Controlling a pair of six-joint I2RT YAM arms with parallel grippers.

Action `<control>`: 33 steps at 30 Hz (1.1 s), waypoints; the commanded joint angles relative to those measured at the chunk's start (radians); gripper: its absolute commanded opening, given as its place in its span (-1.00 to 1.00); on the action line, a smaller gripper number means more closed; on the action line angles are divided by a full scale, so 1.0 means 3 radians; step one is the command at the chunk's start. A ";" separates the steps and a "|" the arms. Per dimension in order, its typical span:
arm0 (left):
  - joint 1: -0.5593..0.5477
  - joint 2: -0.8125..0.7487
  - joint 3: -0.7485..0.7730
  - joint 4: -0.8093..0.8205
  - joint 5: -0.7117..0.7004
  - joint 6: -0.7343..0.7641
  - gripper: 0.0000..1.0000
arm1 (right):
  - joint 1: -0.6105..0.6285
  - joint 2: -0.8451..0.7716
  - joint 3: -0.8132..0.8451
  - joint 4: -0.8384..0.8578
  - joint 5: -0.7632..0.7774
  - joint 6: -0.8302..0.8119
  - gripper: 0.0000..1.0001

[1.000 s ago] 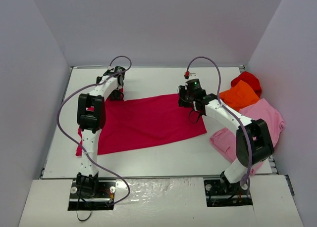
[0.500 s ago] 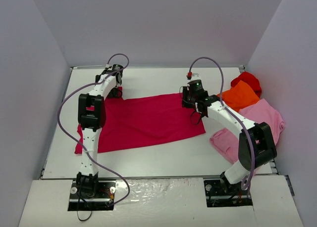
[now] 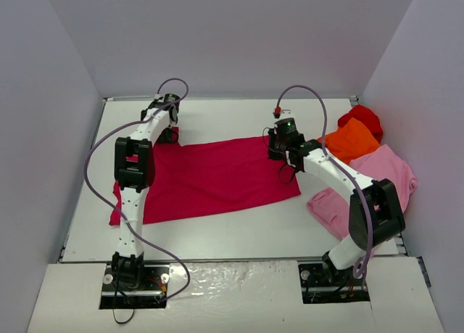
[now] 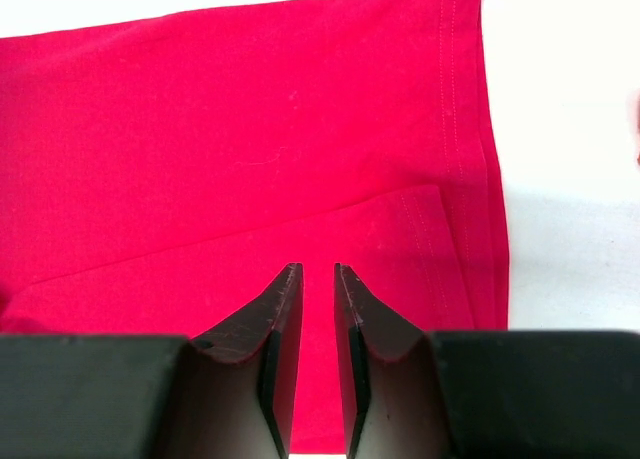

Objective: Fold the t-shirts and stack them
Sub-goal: Grap the side of the flattened tshirt furthest away from the robot with both arms

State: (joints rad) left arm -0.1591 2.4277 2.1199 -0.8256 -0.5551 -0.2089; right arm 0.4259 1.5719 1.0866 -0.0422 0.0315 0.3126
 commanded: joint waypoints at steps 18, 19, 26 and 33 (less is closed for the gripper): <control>0.0091 -0.0121 0.0231 -0.0027 0.0046 -0.0013 0.40 | -0.0014 -0.0269 -0.0059 0.0032 0.0223 -0.0020 -0.91; 0.0091 -0.0124 0.0240 -0.0016 0.0054 -0.0002 0.40 | -0.0014 -0.0263 -0.0062 0.0026 0.0344 -0.0024 -0.93; 0.0096 -0.0059 0.0466 -0.0127 0.0040 0.0006 0.40 | -0.0238 0.0255 0.0171 -0.0044 0.0785 0.0072 -0.84; 0.0103 -0.0055 0.0398 -0.0026 0.0101 0.0072 0.40 | -0.0274 0.0577 0.0406 0.0024 0.0583 0.0134 -0.75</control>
State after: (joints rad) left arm -0.1404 2.4573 2.1983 -0.8456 -0.5172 -0.2084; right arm 0.3377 1.7365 1.1377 -0.0644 0.1957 0.3331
